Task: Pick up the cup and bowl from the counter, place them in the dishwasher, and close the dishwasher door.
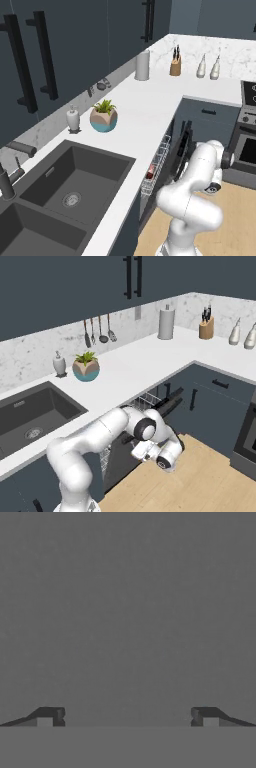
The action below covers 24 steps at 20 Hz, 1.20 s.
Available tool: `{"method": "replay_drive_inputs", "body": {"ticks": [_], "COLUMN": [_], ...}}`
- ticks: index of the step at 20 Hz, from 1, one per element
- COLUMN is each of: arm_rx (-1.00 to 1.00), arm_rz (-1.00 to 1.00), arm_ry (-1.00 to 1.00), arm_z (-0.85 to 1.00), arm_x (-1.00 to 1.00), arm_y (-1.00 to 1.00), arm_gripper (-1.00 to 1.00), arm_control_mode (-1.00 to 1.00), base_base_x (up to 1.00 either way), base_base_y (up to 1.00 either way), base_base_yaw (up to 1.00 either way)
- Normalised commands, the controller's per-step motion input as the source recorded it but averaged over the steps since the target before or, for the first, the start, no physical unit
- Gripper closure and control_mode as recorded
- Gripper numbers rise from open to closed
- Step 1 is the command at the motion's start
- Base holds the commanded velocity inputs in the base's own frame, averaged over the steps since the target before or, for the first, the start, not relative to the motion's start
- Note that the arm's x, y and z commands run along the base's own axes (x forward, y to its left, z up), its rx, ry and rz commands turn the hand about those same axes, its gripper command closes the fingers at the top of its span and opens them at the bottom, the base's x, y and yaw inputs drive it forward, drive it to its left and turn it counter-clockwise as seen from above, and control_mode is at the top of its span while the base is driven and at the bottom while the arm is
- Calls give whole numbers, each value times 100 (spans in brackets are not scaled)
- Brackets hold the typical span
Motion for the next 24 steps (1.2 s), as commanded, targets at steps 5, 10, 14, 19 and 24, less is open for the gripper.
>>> {"method": "replay_drive_inputs", "body": {"ticks": [5,10,14,19,24], "arm_rx": [0,0,0,0,0], "arm_rz": [0,0,0,-1,-3], "arm_ry": [0,0,0,2,6], "arm_z": [1,0,0,0,0], "arm_x": [71,70,64,59,50], "arm_y": [100,100,100,98,88], "arm_gripper": [-100,-100,-100,-100,-100], "arm_control_mode": [-100,-100,-100,-100,-100], "base_base_x": [0,0,0,0,0], "base_base_y": [0,0,0,0,0], "base_base_yaw": [0,0,0,0,0]}}
